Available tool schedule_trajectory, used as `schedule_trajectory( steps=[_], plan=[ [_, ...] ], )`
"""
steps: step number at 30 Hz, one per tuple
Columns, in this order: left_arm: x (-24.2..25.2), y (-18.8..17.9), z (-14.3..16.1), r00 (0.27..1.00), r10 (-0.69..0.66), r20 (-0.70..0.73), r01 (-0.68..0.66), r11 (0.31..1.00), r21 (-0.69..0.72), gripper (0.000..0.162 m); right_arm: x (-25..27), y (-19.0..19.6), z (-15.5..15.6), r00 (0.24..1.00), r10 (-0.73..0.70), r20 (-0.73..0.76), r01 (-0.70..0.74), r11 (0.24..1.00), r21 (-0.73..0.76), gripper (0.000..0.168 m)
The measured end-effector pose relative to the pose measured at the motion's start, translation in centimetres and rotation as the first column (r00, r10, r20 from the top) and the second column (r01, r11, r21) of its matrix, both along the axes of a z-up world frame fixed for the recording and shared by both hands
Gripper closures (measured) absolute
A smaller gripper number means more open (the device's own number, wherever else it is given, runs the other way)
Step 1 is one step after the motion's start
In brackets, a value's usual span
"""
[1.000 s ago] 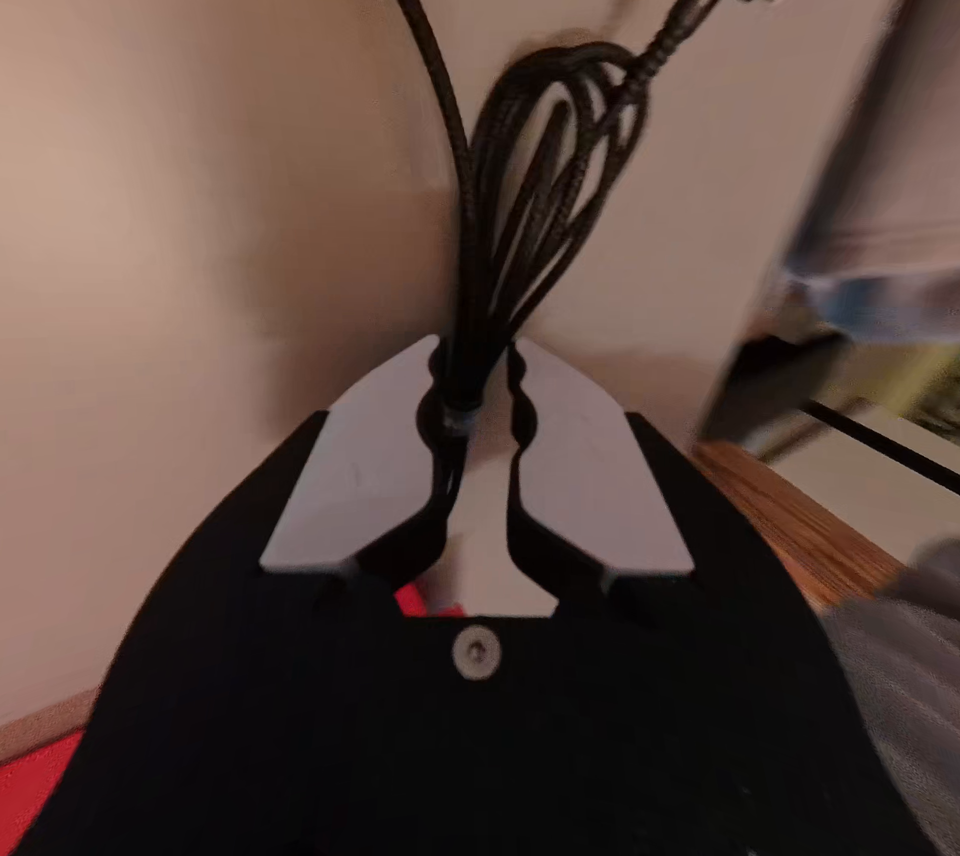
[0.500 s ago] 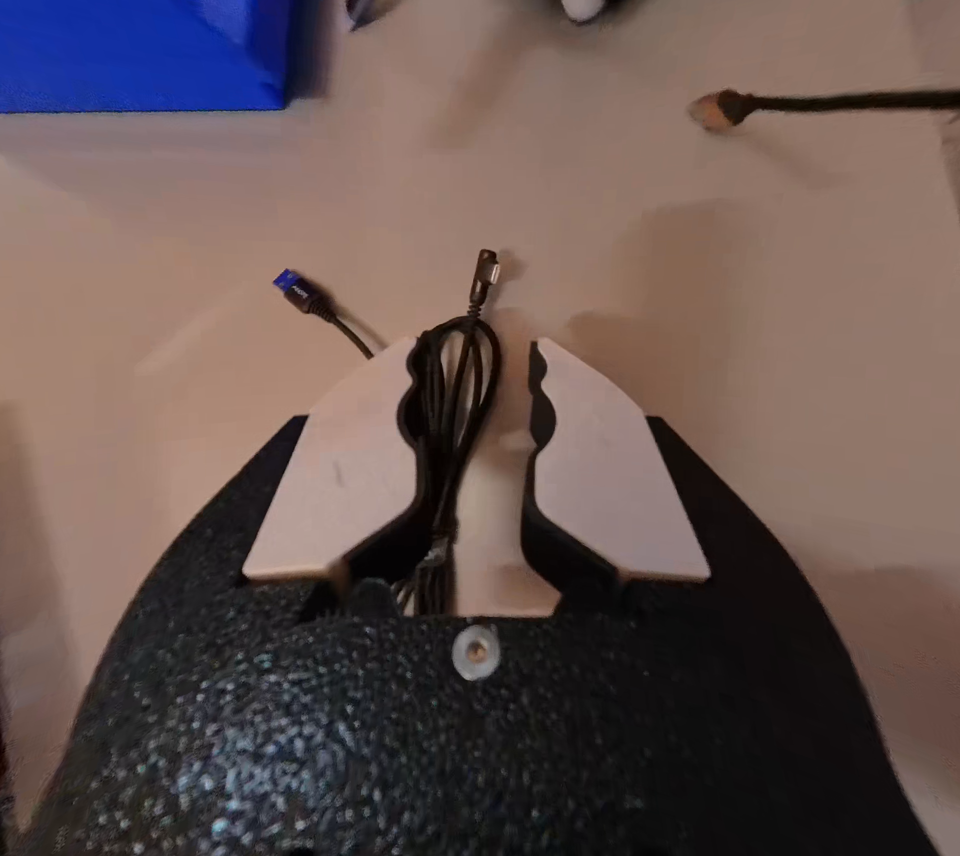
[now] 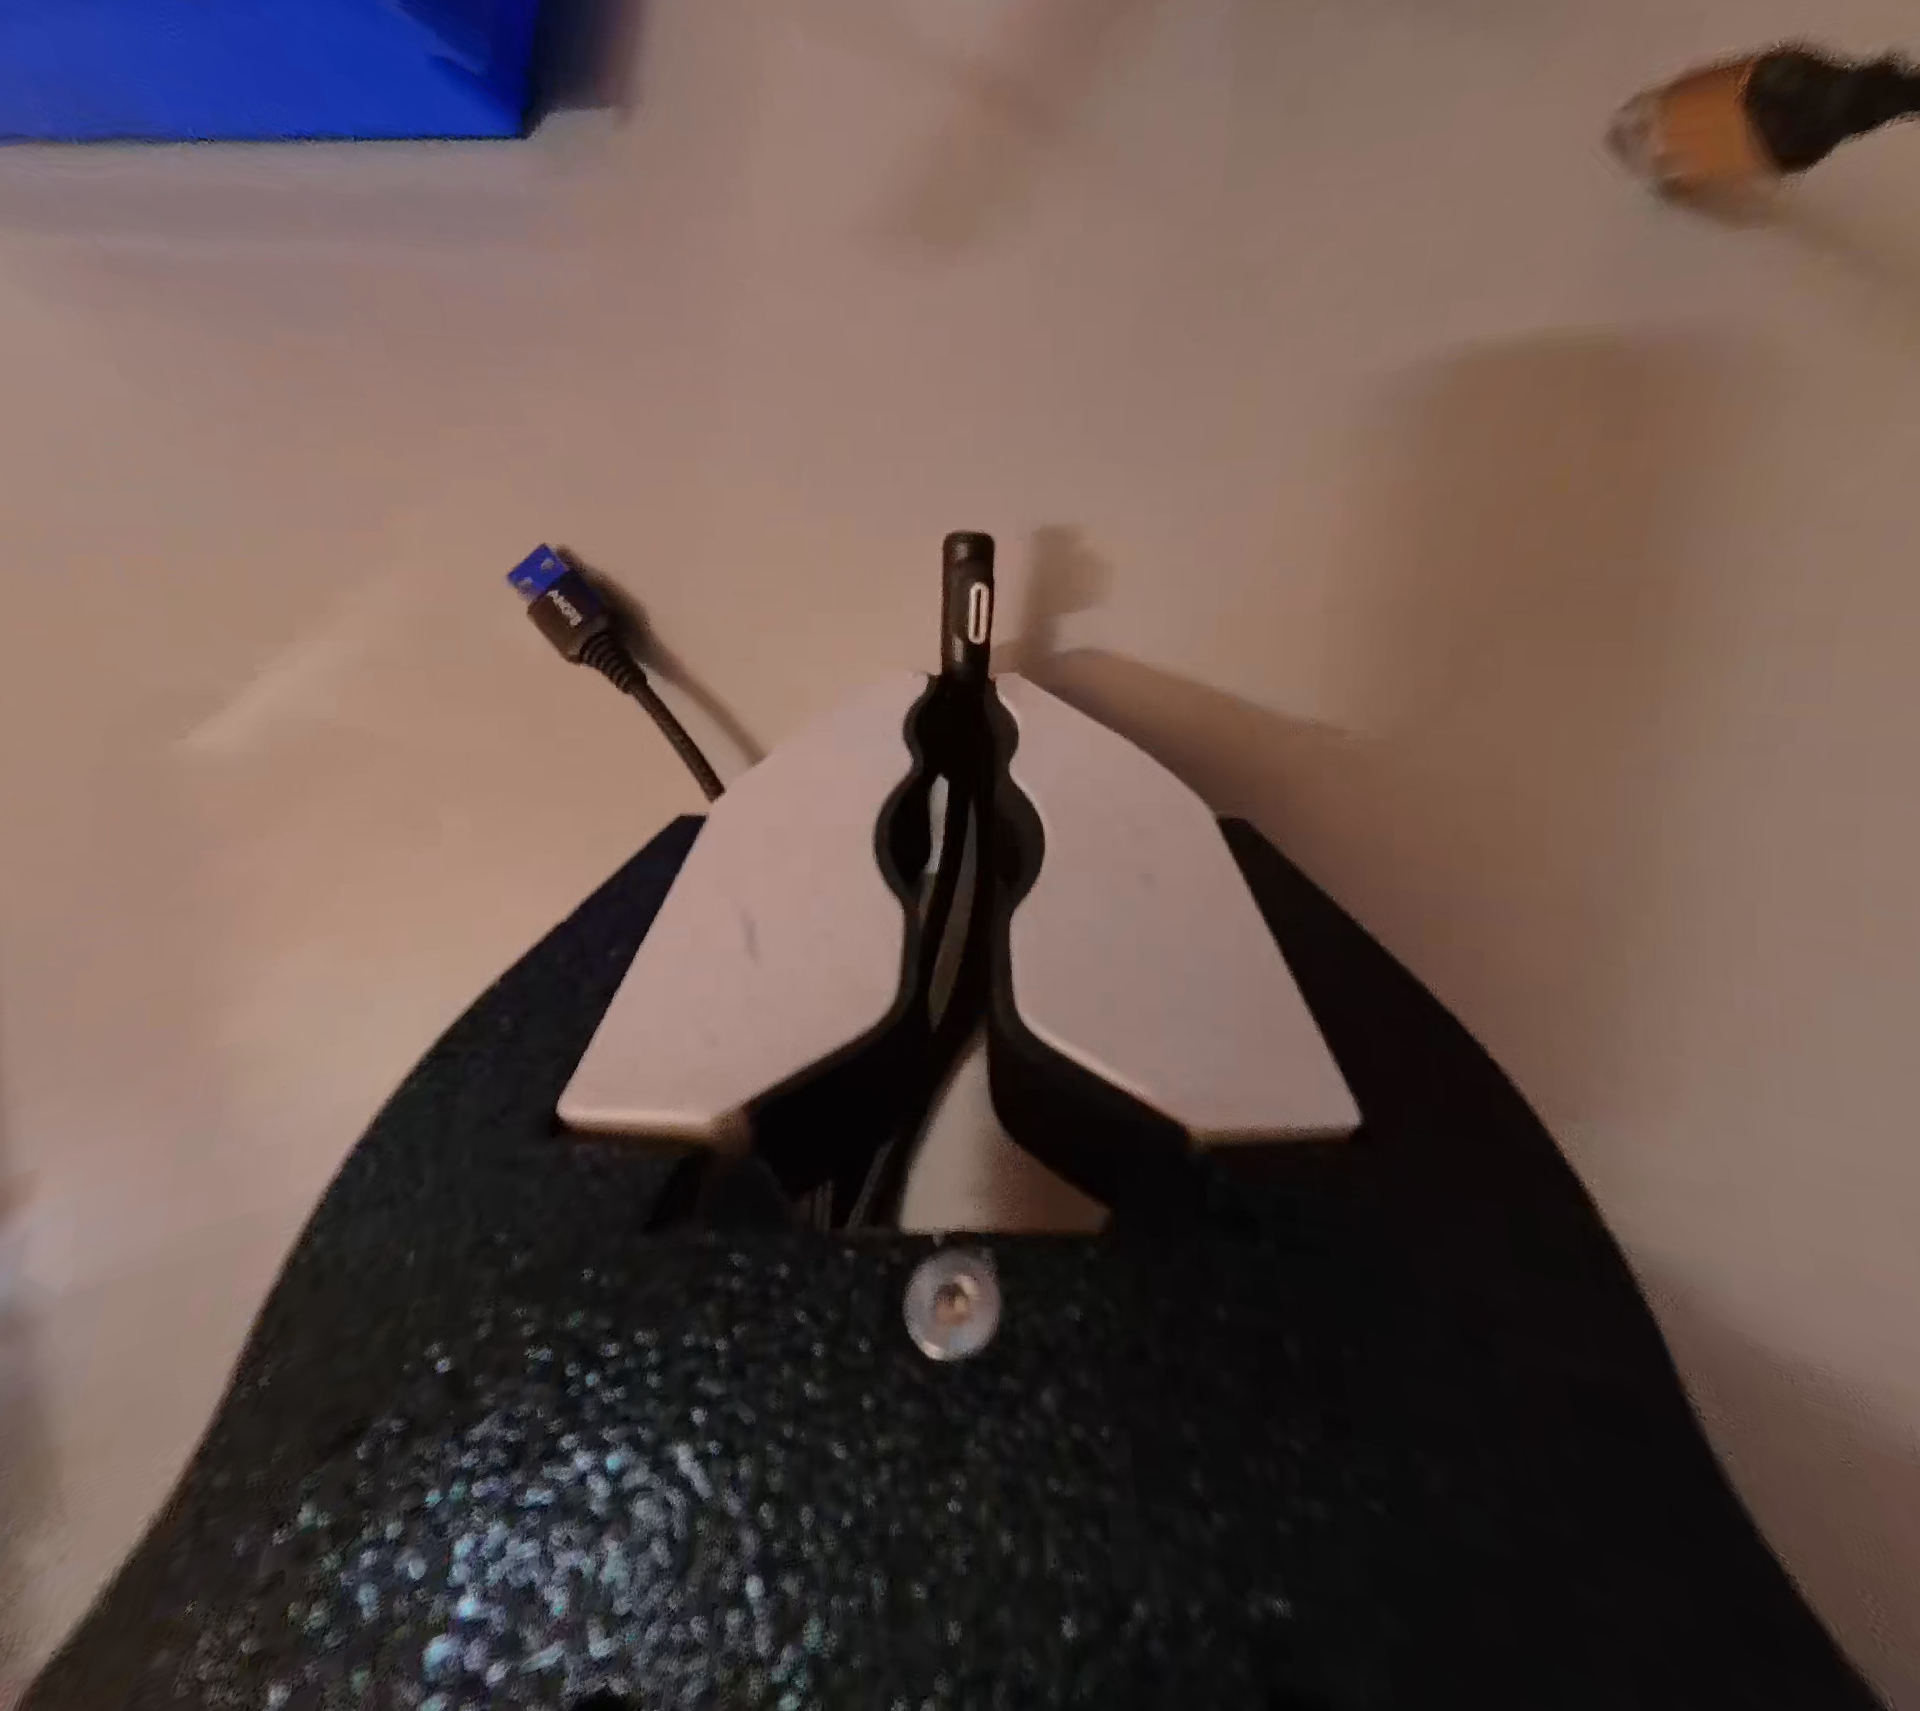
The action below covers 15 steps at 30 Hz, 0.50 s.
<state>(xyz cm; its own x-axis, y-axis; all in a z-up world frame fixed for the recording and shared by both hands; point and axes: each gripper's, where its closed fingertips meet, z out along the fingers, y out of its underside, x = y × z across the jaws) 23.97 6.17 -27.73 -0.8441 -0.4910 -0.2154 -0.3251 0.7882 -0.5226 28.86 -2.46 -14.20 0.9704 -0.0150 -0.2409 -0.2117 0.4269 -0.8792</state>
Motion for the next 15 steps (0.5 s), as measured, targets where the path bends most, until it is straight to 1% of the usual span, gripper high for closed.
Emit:
schedule_trajectory(
  steps=[3, 4, 6, 8, 9, 10, 11, 12, 14, 15],
  plan=[
    [-2.2, -0.7, 1.5, 0.970, -0.028, -0.240, -0.016, 0.983, -0.180, 0.156, 0.0, 0.0, 0.0, 1.000, 0.004, -0.002, -0.004, 1.000, 0.001, 0.145],
    [-3.1, -0.9, 2.3, 0.945, -0.062, -0.322, -0.019, 0.969, -0.245, 0.156, 0.0, 0.0, 0.0, 1.000, 0.006, -0.002, -0.006, 1.000, -0.001, 0.145],
    [-4.8, -0.9, 3.9, 0.865, -0.143, -0.482, -0.043, 0.934, -0.354, 0.156, 0.0, 0.0, 0.0, 1.000, 0.006, -0.003, -0.006, 1.000, -0.002, 0.145],
    [-6.5, -0.3, 5.5, 0.746, -0.237, -0.622, -0.074, 0.899, -0.431, 0.156, 0.0, 0.0, 0.0, 1.000, 0.006, -0.006, -0.006, 1.000, 0.002, 0.145],
    [-7.1, 0.0, 6.3, 0.693, -0.287, -0.661, -0.081, 0.881, -0.467, 0.156, 0.1, 0.0, 0.0, 1.000, 0.006, -0.007, -0.006, 1.000, 0.004, 0.145],
    [-8.1, 0.3, 7.5, 0.618, -0.363, -0.698, -0.084, 0.851, -0.518, 0.156, 0.1, -0.1, 0.0, 1.000, 0.006, -0.008, -0.006, 1.000, 0.005, 0.145],
    [-9.0, 0.6, 8.9, 0.530, -0.446, -0.721, -0.088, 0.817, -0.570, 0.156, 0.1, -0.1, 0.0, 1.000, 0.008, -0.007, -0.008, 1.000, 0.006, 0.145],
    [-9.6, 1.0, 10.1, 0.462, -0.509, -0.727, -0.091, 0.788, -0.609, 0.156, 0.0, -0.1, 0.0, 1.000, 0.008, -0.007, -0.008, 1.000, 0.006, 0.145],
    [-10.1, 1.6, 12.0, 0.354, -0.601, -0.716, -0.104, 0.736, -0.669, 0.156, 0.0, -0.1, 0.0, 1.000, 0.008, -0.005, -0.008, 1.000, 0.007, 0.145],
    [-10.3, 1.9, 12.7, 0.293, -0.632, -0.718, -0.115, 0.722, -0.683, 0.156, 0.0, -0.1, 0.0, 1.000, 0.011, -0.003, -0.011, 1.000, 0.008, 0.145]
  ],
)
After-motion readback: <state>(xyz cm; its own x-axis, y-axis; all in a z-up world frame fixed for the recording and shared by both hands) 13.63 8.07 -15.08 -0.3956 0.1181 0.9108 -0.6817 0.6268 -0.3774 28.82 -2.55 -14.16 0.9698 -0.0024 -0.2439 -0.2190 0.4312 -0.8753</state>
